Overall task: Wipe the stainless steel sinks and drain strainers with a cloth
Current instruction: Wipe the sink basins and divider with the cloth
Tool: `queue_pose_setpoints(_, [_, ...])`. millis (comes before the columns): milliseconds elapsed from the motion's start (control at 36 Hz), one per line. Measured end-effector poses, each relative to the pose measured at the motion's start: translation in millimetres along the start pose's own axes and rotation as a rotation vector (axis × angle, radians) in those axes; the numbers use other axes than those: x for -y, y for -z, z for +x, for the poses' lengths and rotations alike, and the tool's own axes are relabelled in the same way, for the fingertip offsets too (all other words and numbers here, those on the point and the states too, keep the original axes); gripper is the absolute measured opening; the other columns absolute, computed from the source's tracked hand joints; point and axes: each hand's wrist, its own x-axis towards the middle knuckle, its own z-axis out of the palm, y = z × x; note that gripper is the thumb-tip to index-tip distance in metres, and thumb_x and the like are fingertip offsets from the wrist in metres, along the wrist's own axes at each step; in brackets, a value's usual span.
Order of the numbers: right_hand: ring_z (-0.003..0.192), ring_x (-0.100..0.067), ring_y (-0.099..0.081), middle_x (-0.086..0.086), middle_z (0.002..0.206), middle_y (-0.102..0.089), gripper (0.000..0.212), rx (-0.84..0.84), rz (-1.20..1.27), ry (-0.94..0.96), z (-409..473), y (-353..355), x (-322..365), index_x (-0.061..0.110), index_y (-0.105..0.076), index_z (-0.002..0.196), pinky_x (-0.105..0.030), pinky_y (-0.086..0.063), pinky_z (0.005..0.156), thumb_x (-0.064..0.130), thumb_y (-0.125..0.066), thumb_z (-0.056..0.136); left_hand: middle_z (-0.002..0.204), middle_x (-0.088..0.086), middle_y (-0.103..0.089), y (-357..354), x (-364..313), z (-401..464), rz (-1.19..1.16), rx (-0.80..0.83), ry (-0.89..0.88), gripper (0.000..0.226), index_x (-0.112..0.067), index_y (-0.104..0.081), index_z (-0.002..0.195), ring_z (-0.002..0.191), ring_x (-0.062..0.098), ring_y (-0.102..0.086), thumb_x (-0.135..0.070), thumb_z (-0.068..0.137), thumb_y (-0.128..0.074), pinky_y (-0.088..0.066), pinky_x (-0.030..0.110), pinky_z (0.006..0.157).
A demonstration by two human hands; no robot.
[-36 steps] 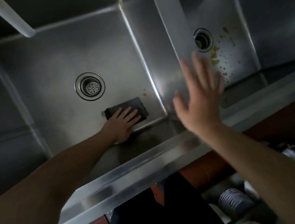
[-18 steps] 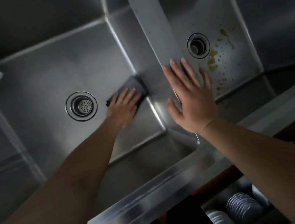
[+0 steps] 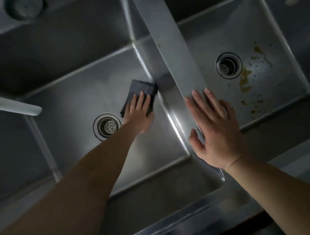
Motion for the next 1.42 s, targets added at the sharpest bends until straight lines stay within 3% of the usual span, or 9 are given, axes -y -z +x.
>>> queue_pose_setpoints(139, [0.154,-0.025,-0.009,-0.003,0.165,-0.020,0.076,0.028,0.002,-0.005,-1,1,0,0.017,-0.023,0.157,-0.060,-0.029,0.111,0.034,-0.048,0.088,0.166,0.003,-0.008,-56,-16,-98,0.139,0.049,-0.247,0.068,-0.028,-0.011,0.158,0.152,0.031,-0.010,-0.051,0.098,-0.035,-0.012,0.048,0.122])
queue_pose_setpoints(389, [0.154,-0.026,-0.008,-0.003,0.166,-0.016,0.077,0.047,0.020,-0.012,-1,3,2,0.019,-0.020,0.158,-0.060,-0.030,0.110,0.034,-0.048,0.089,0.166,-0.006,-0.004,-44,-5,-111,0.334,0.101,-0.431,0.057,-0.037,-0.006,0.157,0.153,0.020,-0.004,-0.041,0.103,-0.025,-0.003,0.042,0.123])
queue_pose_setpoints(556, [0.151,-0.032,-0.020,-0.006,0.162,-0.028,0.076,0.060,-0.003,-0.012,1,10,5,0.016,-0.030,0.155,-0.062,-0.025,0.112,0.041,-0.051,0.086,0.166,-0.005,0.001,-15,-23,-57,0.209,-0.056,-0.077,0.060,-0.034,0.001,0.157,0.152,0.020,-0.003,-0.039,0.104,-0.025,-0.008,0.040,0.122])
queue_pose_setpoints(639, [0.133,-0.037,-0.043,-0.010,0.131,-0.056,0.049,-0.108,0.167,0.022,32,20,4,0.013,-0.062,0.126,-0.061,-0.029,0.107,0.038,-0.053,0.084,0.166,-0.001,0.002,12,-31,-10,0.096,-0.104,0.027,0.061,-0.029,0.001,0.158,0.152,0.024,-0.001,-0.036,0.104,-0.028,-0.009,0.039,0.123])
queue_pose_setpoints(694, [0.127,-0.034,-0.045,-0.009,0.122,-0.059,0.034,-0.223,0.237,0.006,69,28,3,0.016,-0.067,0.108,-0.057,-0.030,0.106,0.036,-0.056,0.083,0.166,0.001,0.007,28,-31,16,0.044,-0.110,0.093,0.065,-0.027,0.003,0.158,0.152,0.026,0.003,-0.036,0.104,-0.032,-0.007,0.039,0.124])
queue_pose_setpoints(778, [0.138,-0.034,-0.033,-0.013,0.144,-0.047,0.046,-0.170,0.204,-0.060,115,30,4,0.017,-0.059,0.126,-0.056,-0.025,0.111,0.039,-0.055,0.086,0.165,-0.001,0.013,46,-27,46,-0.072,-0.099,0.203,0.069,-0.028,0.008,0.157,0.152,0.024,0.009,-0.038,0.104,-0.035,-0.004,0.039,0.124])
queue_pose_setpoints(917, [0.153,-0.032,-0.009,-0.011,0.166,-0.011,0.077,0.037,0.044,-0.074,136,11,6,0.020,-0.015,0.156,-0.062,-0.012,0.118,0.058,-0.033,0.092,0.164,-0.003,0.020,70,-9,96,-0.060,-0.088,0.275,0.066,-0.031,0.014,0.156,0.151,0.023,0.017,-0.040,0.104,-0.026,-0.001,0.043,0.124])
queue_pose_setpoints(1250, [0.151,-0.034,-0.018,-0.011,0.165,-0.017,0.075,0.021,0.018,-0.111,136,10,8,0.022,-0.019,0.156,-0.062,-0.021,0.115,0.046,-0.038,0.087,0.162,-0.012,0.020,101,7,114,-0.155,-0.100,0.387,0.059,-0.041,0.014,0.153,0.151,0.016,0.017,-0.047,0.102,-0.015,0.003,0.050,0.120])
queue_pose_setpoints(1417, [0.151,-0.032,-0.018,-0.010,0.164,-0.019,0.076,0.041,0.002,-0.111,135,12,9,0.023,-0.021,0.155,-0.060,-0.018,0.116,0.041,-0.046,0.085,0.164,-0.009,0.017,103,27,89,-0.447,-0.107,0.720,0.061,-0.039,0.009,0.155,0.152,0.020,0.012,-0.048,0.100,-0.017,0.005,0.059,0.118])
